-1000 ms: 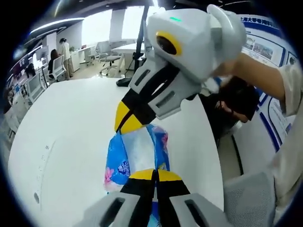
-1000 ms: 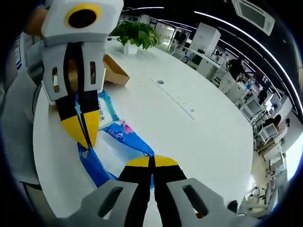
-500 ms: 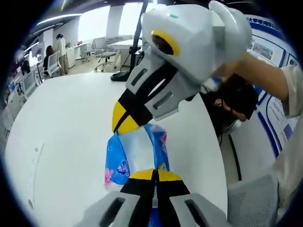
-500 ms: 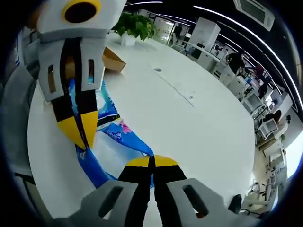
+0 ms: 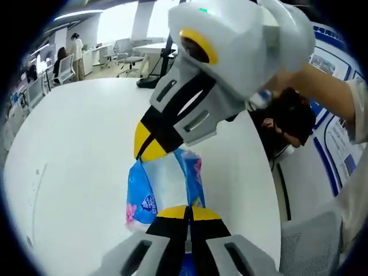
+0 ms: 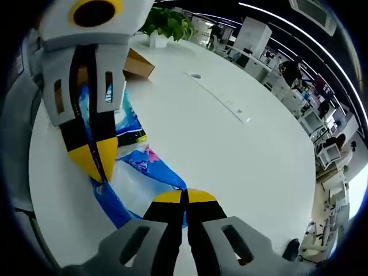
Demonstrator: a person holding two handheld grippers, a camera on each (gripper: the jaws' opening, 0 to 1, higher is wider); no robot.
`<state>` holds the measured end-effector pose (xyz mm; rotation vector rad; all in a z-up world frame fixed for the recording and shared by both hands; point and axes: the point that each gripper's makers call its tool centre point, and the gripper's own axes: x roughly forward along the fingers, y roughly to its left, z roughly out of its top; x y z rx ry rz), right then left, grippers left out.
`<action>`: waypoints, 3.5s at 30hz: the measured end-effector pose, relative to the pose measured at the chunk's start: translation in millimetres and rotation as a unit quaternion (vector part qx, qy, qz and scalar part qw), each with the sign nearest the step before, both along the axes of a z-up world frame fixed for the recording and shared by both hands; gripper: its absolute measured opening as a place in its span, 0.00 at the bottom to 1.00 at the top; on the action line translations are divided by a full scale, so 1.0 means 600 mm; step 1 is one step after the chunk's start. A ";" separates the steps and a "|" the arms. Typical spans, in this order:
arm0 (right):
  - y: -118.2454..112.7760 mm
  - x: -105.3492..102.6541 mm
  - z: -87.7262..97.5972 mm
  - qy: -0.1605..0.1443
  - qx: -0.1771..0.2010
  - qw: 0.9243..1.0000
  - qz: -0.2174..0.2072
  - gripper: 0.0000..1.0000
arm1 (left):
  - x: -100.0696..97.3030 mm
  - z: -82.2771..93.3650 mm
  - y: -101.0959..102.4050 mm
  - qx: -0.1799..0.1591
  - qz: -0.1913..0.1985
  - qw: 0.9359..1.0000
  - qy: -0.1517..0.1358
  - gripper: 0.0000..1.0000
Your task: Operate the shoe box by opening the lid, removing the specified soft item, and placing it in the target area until the item is outside and the box remains undamaged.
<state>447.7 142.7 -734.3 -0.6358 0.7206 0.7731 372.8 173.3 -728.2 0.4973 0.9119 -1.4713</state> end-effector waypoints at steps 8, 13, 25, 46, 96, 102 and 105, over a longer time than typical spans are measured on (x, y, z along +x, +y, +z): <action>-0.003 0.003 -0.003 -0.001 -0.002 1.000 -0.002 0.00 | 0.000 -0.007 -0.001 -0.001 -0.001 1.000 0.001 0.00; -0.006 0.003 -0.005 -0.001 -0.003 1.000 -0.003 0.00 | 0.000 -0.010 -0.001 -0.001 -0.003 1.000 0.000 0.00; -0.006 -0.007 -0.002 0.003 -0.013 1.000 0.000 0.08 | -0.005 0.000 0.009 -0.001 -0.017 1.000 -0.024 0.10; 0.016 -0.050 0.077 -0.004 -0.002 1.000 -0.005 0.28 | 0.003 0.094 0.065 -0.044 0.030 0.996 -0.069 0.30; 0.237 -0.177 0.186 0.000 0.044 0.993 0.109 0.62 | -0.057 0.215 0.530 -0.107 0.330 0.924 -0.160 0.71; 0.277 -0.184 0.189 0.007 0.059 0.990 0.129 0.62 | -0.062 0.223 0.596 -0.105 0.364 0.906 -0.187 0.72; 0.299 -0.187 0.189 0.010 0.067 0.988 0.138 0.63 | -0.062 0.227 0.627 -0.107 0.387 0.896 -0.190 0.73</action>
